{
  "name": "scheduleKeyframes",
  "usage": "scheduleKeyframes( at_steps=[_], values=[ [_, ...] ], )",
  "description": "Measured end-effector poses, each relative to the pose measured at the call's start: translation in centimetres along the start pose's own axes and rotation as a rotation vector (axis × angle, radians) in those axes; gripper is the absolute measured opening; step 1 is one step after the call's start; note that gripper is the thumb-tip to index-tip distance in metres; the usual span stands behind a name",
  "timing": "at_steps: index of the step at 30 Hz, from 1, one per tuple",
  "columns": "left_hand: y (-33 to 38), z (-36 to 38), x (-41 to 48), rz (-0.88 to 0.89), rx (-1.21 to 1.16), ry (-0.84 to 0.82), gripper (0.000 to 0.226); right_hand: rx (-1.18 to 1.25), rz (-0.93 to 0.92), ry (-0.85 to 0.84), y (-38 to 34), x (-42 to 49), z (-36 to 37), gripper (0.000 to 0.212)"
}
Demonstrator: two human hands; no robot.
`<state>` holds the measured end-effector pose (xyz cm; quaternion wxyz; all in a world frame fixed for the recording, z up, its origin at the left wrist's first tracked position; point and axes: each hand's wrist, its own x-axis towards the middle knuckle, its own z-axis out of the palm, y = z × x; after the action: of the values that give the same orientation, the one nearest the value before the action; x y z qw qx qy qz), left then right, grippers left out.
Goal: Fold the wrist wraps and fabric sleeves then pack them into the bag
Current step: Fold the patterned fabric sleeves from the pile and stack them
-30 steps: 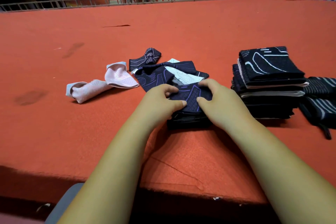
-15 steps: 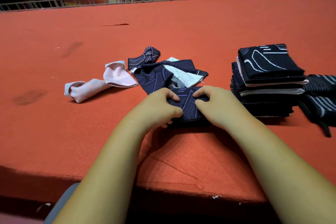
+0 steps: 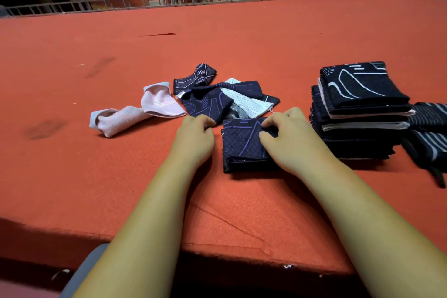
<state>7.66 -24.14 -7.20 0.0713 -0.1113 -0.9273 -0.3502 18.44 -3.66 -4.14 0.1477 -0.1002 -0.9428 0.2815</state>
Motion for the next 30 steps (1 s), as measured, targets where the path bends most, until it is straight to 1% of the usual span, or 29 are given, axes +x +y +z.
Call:
scheduleKeyframes(
  at_steps=[2, 4, 6, 9, 11, 15, 17, 18, 21, 23, 25, 27, 30],
  values=[
    [-0.6, 0.7, 0.3, -0.003, 0.165, -0.112, 0.034, -0.001, -0.029, 0.019, -0.4, -0.1, 0.1, 0.027],
    [-0.4, 1.0, 0.0, 0.002, 0.306, -0.181, 0.039, -0.01, -0.05, 0.019, -0.7, -0.3, 0.2, 0.026],
    [0.0, 1.4, -0.1, -0.003, 0.372, -0.187, 0.045, -0.011, -0.071, 0.021, -1.0, -0.4, 0.3, 0.025],
    [-0.5, 1.7, 0.5, -0.03, 0.355, -0.154, 0.054, -0.01, -0.081, 0.009, -1.2, -0.6, 0.5, 0.023],
    [-1.1, 1.7, 0.8, -0.008, 0.246, -0.074, 0.054, -0.01, -0.085, 0.009, -1.2, -0.6, 0.4, 0.022],
    [-0.5, 0.0, 0.7, 0.175, -0.04, 0.248, 0.048, 0.047, -0.121, 0.031, -1.5, -0.7, 0.1, 0.018],
    [0.5, -1.2, 0.1, 0.251, -0.116, 0.389, 0.049, 0.104, -0.156, 0.062, -1.6, -0.7, -0.1, 0.017],
    [1.1, -1.8, -0.2, 0.282, -0.132, 0.431, 0.049, 0.131, -0.171, 0.076, -1.7, -0.6, -0.2, 0.017],
    [3.3, -3.3, -1.4, 0.332, -0.269, 0.509, 0.045, 0.193, -0.183, 0.098, -2.1, -0.7, -0.5, 0.02],
    [5.3, -4.7, -2.5, 0.352, -0.402, 0.546, 0.044, 0.236, -0.184, 0.101, -2.4, -0.9, -0.8, 0.028],
    [7.2, -6.2, -3.4, 0.358, -0.521, 0.562, 0.042, 0.283, -0.194, 0.078, -2.7, -1.1, -1.0, 0.042],
    [8.7, -7.6, -4.0, 0.365, -0.621, 0.561, 0.04, 0.352, -0.19, 0.013, -3.0, -1.4, -1.2, 0.059],
    [9.4, -8.8, -4.2, 0.321, -0.763, 0.491, 0.039, 0.531, -0.155, -0.127, -3.3, -1.7, -0.8, 0.083]
  ],
)
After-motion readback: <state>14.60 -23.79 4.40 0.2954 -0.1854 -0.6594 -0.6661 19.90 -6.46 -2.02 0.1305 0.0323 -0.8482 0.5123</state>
